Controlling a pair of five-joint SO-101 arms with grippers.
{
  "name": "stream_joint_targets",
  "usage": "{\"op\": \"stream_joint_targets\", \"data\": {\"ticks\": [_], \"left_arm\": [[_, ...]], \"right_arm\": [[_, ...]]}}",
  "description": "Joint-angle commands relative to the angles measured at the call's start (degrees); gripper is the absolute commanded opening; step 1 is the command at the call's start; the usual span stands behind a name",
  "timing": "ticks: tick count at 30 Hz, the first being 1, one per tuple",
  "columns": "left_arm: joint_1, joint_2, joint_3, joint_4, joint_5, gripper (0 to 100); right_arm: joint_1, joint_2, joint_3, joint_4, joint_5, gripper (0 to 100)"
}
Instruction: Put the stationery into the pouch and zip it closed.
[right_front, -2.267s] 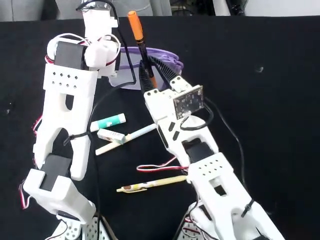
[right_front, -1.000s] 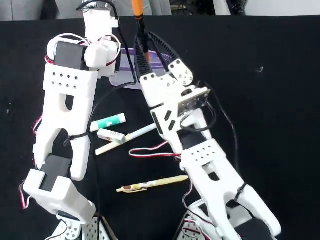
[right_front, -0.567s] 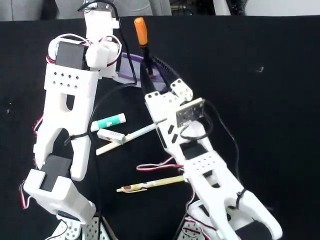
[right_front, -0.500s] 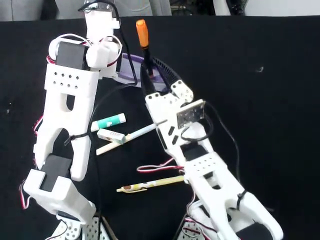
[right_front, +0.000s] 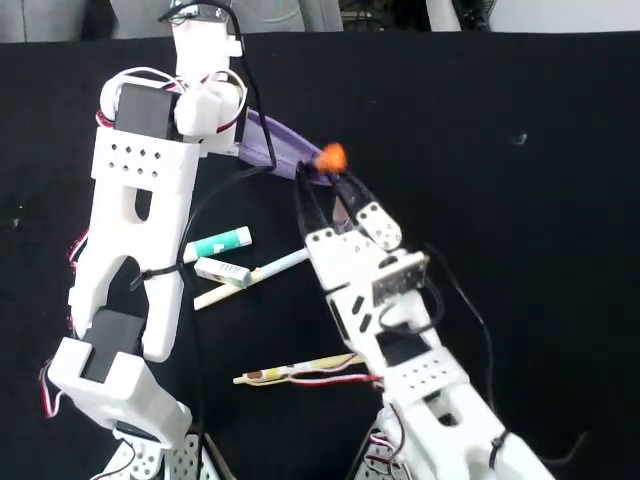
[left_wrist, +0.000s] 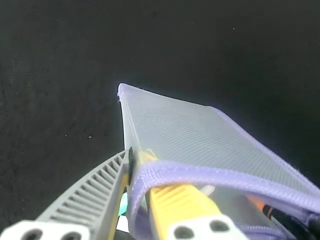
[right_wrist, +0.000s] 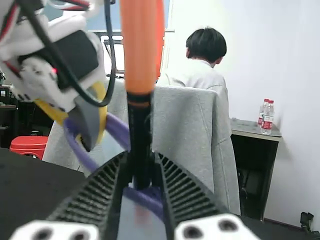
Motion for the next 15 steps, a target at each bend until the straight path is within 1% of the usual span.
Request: {"op": "stream_joint_targets", "data": {"ticks": [1, 2, 4, 8, 10, 12, 15], "left_arm": [[-0.22, 0.97, -0.84, -1.85, 0.53, 3], [-0.13, 0.97, -0.84, -1.85, 0.53, 3], [-0.04, 0.97, -0.84, -1.67, 0.53, 3], [0.04, 0.97, -0.84, -1.67, 0.53, 3], [0.13, 0.97, -0.84, -1.67, 0.53, 3], [0.13, 0.97, -0.84, -1.67, 0.53, 3], [0.13, 0.97, -0.84, -1.67, 0.53, 3]], "right_arm": [[1.14, -3.12, 1.1, 0.09, 0.09, 1.6], [1.14, -3.47, 0.66, 0.88, 0.09, 2.1], [1.14, -3.3, -1.54, 4.92, 0.09, 6.8], [1.14, -3.3, -8.48, 18.29, 0.09, 23.0], [1.14, -3.3, -12.0, 23.82, 0.09, 29.6], [1.05, -3.3, -14.9, 27.52, 0.09, 32.9], [0.62, -3.65, -17.71, 29.71, 0.09, 32.1]]}}
